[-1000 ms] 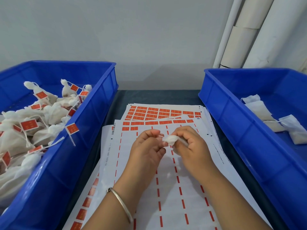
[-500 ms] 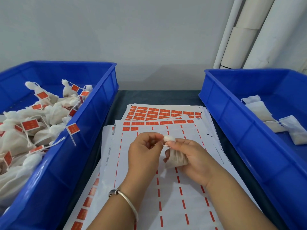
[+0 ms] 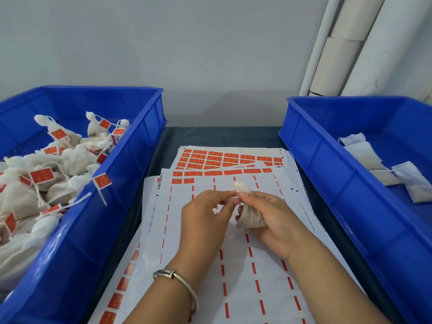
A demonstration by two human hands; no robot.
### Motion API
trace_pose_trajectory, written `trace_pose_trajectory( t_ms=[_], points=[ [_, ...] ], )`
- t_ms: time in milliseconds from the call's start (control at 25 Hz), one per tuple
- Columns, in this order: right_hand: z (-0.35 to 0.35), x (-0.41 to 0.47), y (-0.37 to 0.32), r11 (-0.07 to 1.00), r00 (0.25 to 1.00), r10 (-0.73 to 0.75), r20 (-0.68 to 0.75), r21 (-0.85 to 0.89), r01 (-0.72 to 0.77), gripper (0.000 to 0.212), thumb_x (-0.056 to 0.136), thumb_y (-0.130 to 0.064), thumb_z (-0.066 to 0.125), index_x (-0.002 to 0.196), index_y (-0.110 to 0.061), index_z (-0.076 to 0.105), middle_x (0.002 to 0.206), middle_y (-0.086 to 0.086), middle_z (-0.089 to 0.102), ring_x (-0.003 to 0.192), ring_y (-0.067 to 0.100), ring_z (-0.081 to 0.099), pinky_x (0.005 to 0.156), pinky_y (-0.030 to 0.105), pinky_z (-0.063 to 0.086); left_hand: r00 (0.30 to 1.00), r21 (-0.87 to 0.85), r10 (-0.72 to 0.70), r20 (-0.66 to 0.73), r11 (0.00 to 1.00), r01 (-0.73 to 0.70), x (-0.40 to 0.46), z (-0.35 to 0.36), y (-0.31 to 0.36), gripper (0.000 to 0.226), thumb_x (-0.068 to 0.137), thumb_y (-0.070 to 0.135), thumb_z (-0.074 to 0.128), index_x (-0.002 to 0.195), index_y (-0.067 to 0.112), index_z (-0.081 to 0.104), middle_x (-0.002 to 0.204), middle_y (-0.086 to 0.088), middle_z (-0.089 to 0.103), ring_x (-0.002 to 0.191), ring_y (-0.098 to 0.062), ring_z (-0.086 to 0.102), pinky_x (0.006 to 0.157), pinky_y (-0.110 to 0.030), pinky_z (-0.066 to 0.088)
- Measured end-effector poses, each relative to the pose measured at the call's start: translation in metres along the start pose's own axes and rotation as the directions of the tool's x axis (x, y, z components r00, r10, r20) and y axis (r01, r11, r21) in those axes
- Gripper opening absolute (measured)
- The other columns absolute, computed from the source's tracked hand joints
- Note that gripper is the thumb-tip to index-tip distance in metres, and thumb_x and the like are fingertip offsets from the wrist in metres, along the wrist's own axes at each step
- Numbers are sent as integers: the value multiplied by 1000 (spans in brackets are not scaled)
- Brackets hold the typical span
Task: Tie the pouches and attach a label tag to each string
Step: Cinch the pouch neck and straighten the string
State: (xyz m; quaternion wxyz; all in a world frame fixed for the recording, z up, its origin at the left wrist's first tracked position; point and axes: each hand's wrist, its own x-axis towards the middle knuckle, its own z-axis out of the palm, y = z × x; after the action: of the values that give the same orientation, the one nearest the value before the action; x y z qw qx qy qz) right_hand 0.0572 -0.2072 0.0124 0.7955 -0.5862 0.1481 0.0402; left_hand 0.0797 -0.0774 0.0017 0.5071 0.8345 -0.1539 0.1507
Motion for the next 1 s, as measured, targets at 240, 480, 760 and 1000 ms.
trace_pose_trajectory(
  t_ms=[240,480,760,1000],
  points=[
    [0,-3,-5,999,998,38,41,37,-39,14,84,-21,65,81,-20,78,71,-1,62,73,15,54,67,28,52,1000,25,-16,-4,1000,16,2,-2,0,20,82,31,65,101,32,72,77,40,50,82,23,50,69,5,35],
    [-3,-4,-7,995,980,71,185,52,-82,25,87,1,56,100,-13,72,65,1,57,55,11,52,59,29,51,992,38,-114,-61,992,117,4,-5,-1,19,83,30,65,99,26,73,79,38,47,82,29,44,63,8,32],
    [-3,-10,-11,989,951,119,286,-121,-88,35,85,5,57,102,-23,69,96,4,56,57,14,60,64,29,54,918,-114,-338,-209,940,321,12,-15,-5,22,85,32,64,105,28,71,88,27,57,76,13,47,67,-6,32],
    [5,-17,-12,947,916,27,400,-304,105,37,80,-45,60,114,-30,62,108,-11,69,104,10,65,91,27,51,954,-129,-176,-244,981,148,5,-23,23,16,71,41,62,86,43,63,88,30,53,90,17,49,60,1,39]
  ],
)
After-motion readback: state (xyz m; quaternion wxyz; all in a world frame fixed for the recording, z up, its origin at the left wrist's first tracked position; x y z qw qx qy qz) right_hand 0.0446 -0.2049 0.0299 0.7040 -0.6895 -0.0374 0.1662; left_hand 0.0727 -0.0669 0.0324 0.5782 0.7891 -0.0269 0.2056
